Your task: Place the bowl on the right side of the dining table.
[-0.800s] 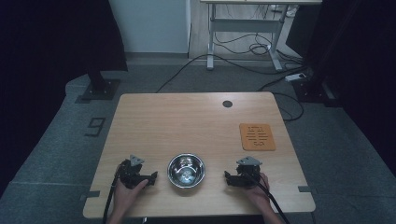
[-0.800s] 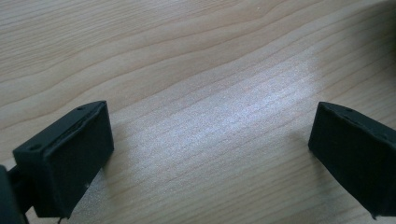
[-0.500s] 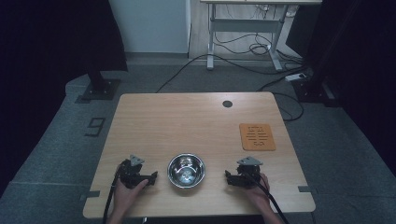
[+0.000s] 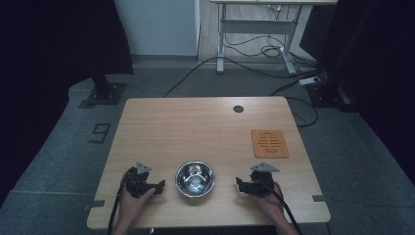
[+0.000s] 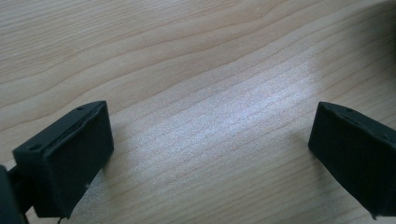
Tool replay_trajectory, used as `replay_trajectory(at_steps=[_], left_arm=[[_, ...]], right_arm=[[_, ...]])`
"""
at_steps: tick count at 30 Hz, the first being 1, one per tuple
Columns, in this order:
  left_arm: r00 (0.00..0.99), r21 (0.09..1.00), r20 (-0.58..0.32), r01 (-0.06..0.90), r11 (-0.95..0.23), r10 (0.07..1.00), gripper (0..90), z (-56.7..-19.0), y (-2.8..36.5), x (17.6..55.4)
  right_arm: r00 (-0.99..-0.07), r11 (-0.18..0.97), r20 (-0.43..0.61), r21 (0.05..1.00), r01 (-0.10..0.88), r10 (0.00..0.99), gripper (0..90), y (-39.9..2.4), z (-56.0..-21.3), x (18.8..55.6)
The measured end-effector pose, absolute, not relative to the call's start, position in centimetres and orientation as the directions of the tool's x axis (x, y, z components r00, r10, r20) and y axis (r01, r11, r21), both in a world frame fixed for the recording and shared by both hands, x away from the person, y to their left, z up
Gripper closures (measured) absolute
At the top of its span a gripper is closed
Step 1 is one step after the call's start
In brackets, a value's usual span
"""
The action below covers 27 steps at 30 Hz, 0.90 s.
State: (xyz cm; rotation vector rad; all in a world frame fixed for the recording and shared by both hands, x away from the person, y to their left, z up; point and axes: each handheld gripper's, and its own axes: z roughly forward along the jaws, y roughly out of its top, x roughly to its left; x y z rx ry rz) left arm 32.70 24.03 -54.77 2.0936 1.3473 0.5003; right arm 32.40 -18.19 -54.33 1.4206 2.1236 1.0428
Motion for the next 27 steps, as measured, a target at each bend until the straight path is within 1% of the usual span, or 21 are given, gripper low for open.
replay_trajectory(at_steps=[11,16,27], left_arm=[[0.415,0.658,-0.006,0.686,-0.309,0.91,0.0,-54.8,24.0,32.7],[0.415,0.659,-0.005,0.686,-0.309,0.91,0.0,-54.8,24.0,32.7],[0.415,0.658,-0.006,0.687,-0.309,0.91,0.0,-54.8,24.0,32.7]], right_arm=[[-0.431,0.204,0.104,0.767,0.609,0.896,17.0,-18.4,-53.6,32.4],[-0.463,0.227,0.065,0.806,0.547,0.884,18.1,-18.0,-52.6,32.0],[-0.487,0.219,0.095,0.808,0.547,0.868,20.2,-17.6,-51.5,32.0]])
